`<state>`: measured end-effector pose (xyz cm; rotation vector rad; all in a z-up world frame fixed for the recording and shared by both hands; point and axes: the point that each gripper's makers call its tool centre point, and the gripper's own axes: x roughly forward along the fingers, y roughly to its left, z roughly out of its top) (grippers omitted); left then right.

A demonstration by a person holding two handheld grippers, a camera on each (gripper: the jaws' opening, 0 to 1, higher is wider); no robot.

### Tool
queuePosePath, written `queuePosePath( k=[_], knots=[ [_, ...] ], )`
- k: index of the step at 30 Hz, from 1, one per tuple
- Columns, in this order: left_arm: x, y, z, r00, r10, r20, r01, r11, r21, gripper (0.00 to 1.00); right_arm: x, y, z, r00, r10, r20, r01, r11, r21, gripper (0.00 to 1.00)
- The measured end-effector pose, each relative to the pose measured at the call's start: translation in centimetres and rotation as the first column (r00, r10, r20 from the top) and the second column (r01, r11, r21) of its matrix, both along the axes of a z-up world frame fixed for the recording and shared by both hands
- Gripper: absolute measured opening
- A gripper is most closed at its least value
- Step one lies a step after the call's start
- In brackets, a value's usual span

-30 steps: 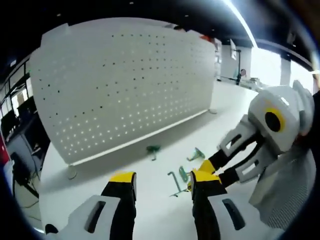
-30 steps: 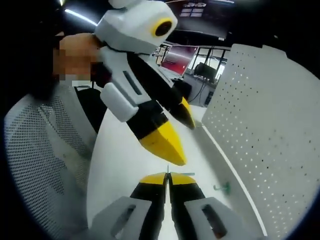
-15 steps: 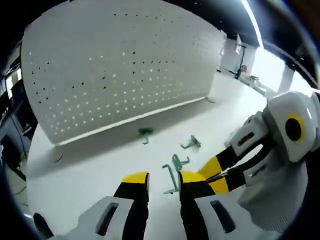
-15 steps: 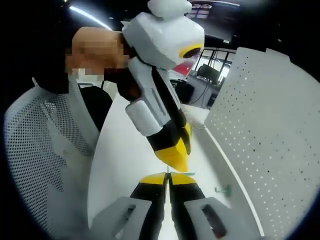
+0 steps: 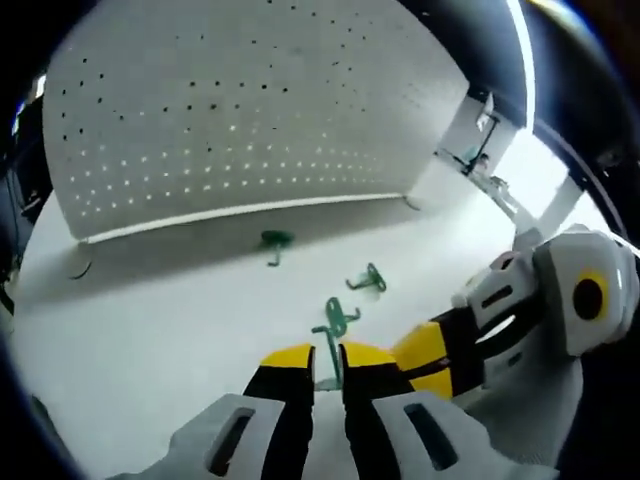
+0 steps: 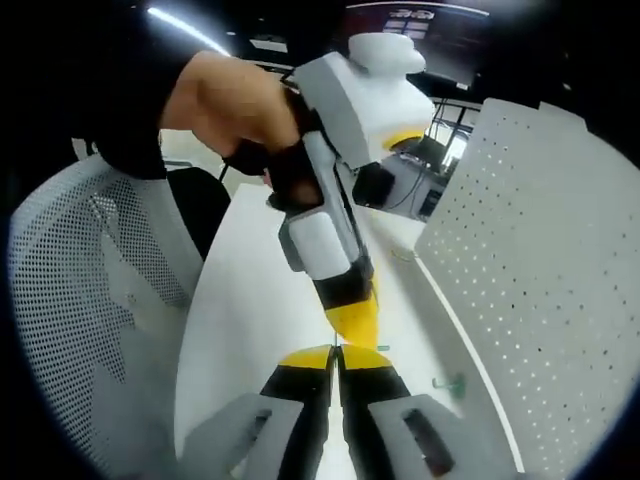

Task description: Insert the hook assembly into the mounting plate slot until the hook locks in place.

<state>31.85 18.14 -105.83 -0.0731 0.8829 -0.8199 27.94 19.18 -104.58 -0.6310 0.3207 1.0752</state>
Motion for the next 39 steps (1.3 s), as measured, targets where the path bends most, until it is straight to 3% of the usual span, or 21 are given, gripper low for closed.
queuePosePath(
  k=[18, 30, 34, 39],
  knots=[
    [-0.1, -0.6, -0.4, 0.999, 0.016, -0.045, -0.019, 0.997, -0.068, 0.04, -0.4, 0.4, 0.1, 1.0, 0.029, 0.012, -0.029, 1.0, -0.005, 0.0],
    [0.0, -0.4, 0.3, 1.0, 0.008, 0.022, -0.005, 0.995, -0.098, 0.02, -0.5, 0.6, 0.2, 1.0, 0.021, 0.005, -0.021, 1.0, 0.007, 0.01],
    [0.2, 0.0, 0.5, 0.999, 0.026, 0.04, -0.021, 0.993, -0.114, 0.02, -0.3, 0.4, 0.6, 1.0, -0.005, -0.028, 0.006, 0.999, 0.045, 0.03],
    [0.7, 0.3, 1.3, 0.995, 0.044, 0.094, -0.03, 0.989, -0.143, 0.02, 0.4, -0.5, 1.4, 0.99, -0.078, -0.119, 0.094, 0.986, 0.134, 0.04]
  ],
)
